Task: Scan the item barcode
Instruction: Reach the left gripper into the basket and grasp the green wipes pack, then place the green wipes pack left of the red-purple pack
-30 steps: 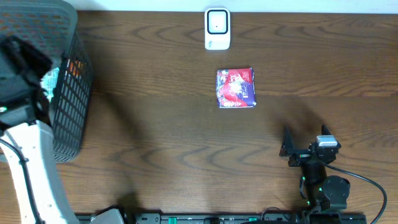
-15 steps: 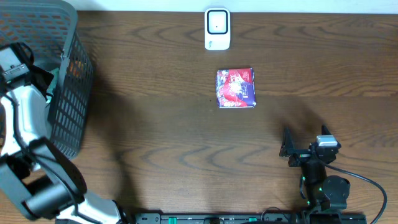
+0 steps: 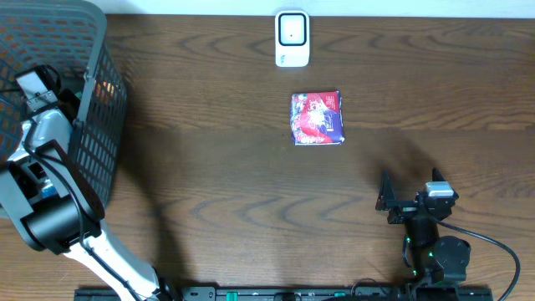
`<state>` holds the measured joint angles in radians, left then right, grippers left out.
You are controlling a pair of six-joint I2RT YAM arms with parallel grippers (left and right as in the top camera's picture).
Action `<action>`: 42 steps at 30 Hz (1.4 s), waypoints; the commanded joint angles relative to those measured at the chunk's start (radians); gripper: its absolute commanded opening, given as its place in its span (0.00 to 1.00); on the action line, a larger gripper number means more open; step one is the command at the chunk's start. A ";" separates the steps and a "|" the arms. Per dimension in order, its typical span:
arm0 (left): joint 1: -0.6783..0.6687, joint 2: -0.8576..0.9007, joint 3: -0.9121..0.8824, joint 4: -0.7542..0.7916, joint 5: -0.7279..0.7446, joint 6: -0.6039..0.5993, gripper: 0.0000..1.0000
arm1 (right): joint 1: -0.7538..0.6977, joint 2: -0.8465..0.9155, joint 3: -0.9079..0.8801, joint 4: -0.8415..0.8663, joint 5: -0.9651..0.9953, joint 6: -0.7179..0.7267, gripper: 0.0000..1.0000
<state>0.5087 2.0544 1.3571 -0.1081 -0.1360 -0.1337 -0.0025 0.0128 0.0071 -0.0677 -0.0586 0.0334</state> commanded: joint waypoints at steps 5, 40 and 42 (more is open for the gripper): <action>-0.001 0.015 0.010 -0.071 0.047 0.058 0.21 | 0.009 -0.003 -0.002 -0.004 0.001 -0.005 0.99; -0.745 -0.634 0.006 -0.281 0.290 -0.365 0.07 | 0.009 -0.003 -0.002 -0.004 0.001 -0.005 0.99; -0.802 -0.533 0.006 -0.307 0.287 -0.356 0.07 | 0.009 -0.003 -0.002 -0.004 0.000 -0.005 0.99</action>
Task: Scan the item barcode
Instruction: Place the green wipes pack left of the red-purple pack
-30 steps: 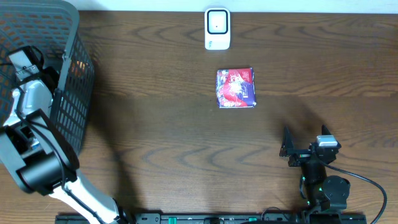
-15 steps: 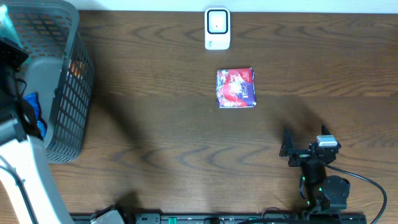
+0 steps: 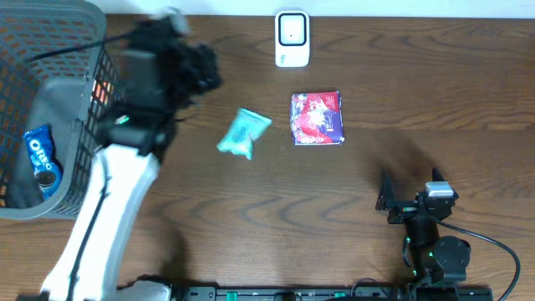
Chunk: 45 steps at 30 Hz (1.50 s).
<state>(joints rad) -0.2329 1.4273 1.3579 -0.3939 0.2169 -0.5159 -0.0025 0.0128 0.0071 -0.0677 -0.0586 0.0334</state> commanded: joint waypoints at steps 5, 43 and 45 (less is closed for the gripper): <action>-0.100 0.219 0.006 -0.058 -0.065 0.078 0.11 | 0.009 -0.003 -0.002 -0.004 0.000 -0.005 0.99; -0.107 0.650 0.008 -0.148 0.457 -0.061 0.64 | 0.009 -0.003 -0.002 -0.004 0.000 -0.005 0.99; -0.106 0.644 0.011 -0.151 0.457 -0.026 0.61 | 0.009 -0.003 -0.002 -0.004 0.001 -0.005 0.99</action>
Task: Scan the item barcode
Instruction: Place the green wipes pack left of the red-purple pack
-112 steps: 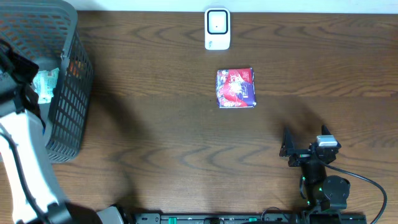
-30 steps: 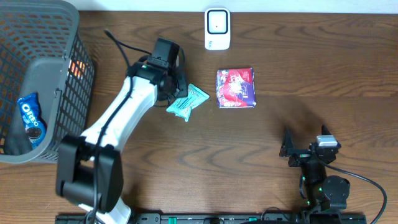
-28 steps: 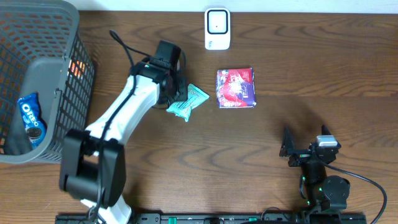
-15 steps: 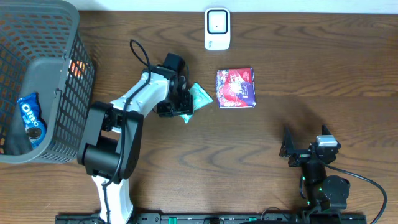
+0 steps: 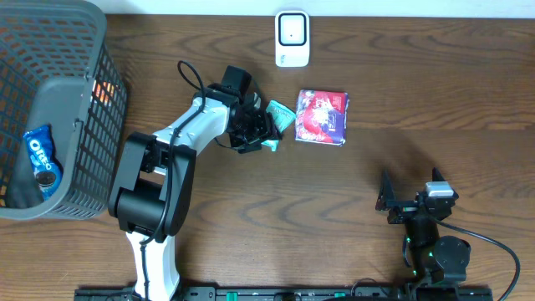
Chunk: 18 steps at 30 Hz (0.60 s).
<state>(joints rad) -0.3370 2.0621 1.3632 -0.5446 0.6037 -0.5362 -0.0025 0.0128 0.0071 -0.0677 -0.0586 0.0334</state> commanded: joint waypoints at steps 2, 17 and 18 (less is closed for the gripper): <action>-0.002 -0.011 0.007 0.000 0.070 0.040 0.60 | 0.009 -0.003 -0.002 -0.004 0.001 -0.005 0.99; -0.005 -0.109 0.002 0.098 -0.378 0.158 0.38 | 0.009 -0.003 -0.002 -0.004 0.000 -0.005 0.99; -0.005 -0.097 0.002 0.108 -0.379 0.158 0.38 | 0.009 -0.003 -0.002 -0.004 0.000 -0.005 0.99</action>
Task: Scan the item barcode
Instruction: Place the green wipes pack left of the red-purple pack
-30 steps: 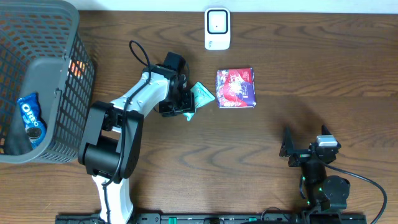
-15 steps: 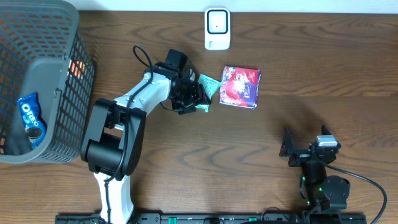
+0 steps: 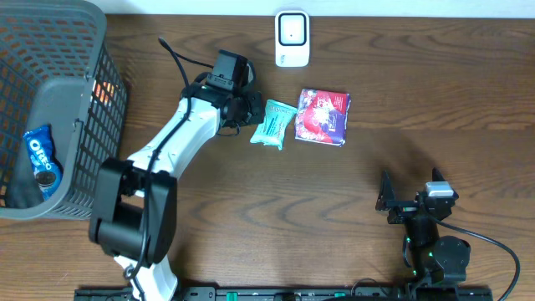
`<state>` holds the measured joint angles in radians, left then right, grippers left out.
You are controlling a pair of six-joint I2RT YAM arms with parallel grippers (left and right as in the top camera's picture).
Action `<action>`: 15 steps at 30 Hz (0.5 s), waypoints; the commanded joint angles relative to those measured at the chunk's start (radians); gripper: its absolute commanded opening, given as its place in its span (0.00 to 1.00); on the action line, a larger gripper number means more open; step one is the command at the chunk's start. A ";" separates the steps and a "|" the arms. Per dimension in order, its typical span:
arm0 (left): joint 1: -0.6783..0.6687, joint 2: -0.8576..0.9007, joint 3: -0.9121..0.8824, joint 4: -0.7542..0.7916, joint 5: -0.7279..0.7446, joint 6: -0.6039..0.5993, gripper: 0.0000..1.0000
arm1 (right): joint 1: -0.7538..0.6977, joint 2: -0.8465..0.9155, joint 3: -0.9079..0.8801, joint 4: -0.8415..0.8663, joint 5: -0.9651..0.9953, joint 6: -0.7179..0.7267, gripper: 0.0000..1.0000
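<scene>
A teal packet (image 3: 273,124) lies flat on the table, touching the left edge of a red and blue packet (image 3: 322,117). The white scanner (image 3: 292,38) stands at the far edge, behind both. My left gripper (image 3: 252,109) sits just left of the teal packet, its fingers look open and hold nothing. At the front right my right gripper (image 3: 385,199) rests open, far from the packets. No barcode can be made out from above.
A dark mesh basket (image 3: 99,125) fills the far left corner, with a blue Oreo pack (image 3: 39,155) inside it. My left arm (image 3: 159,167) stretches diagonally from the front left across the table.
My left gripper has pulled back up and left off the teal packet, which now lies flat beside the red packet. The right arm has not moved.
First my left gripper was down in the basket and only the red packet lay on the table. Then the arm was out of the basket with a teal packet on the table near it. Later the gripper was on that packet beside the red one, and now it has let go.
</scene>
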<state>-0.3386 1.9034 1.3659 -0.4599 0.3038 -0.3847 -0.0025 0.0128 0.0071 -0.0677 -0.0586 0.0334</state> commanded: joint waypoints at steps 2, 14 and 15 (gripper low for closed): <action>-0.005 0.114 -0.001 0.085 -0.089 0.006 0.37 | 0.009 -0.003 -0.002 -0.004 0.001 -0.005 0.99; -0.082 0.154 -0.006 0.110 -0.024 -0.048 0.33 | 0.009 -0.003 -0.002 -0.004 0.001 -0.005 0.99; -0.093 0.154 -0.007 0.109 -0.024 -0.048 0.33 | 0.009 -0.003 -0.002 -0.004 0.001 -0.005 0.99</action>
<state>-0.3893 2.0571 1.3655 -0.3420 0.2623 -0.4225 -0.0025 0.0128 0.0071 -0.0677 -0.0586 0.0334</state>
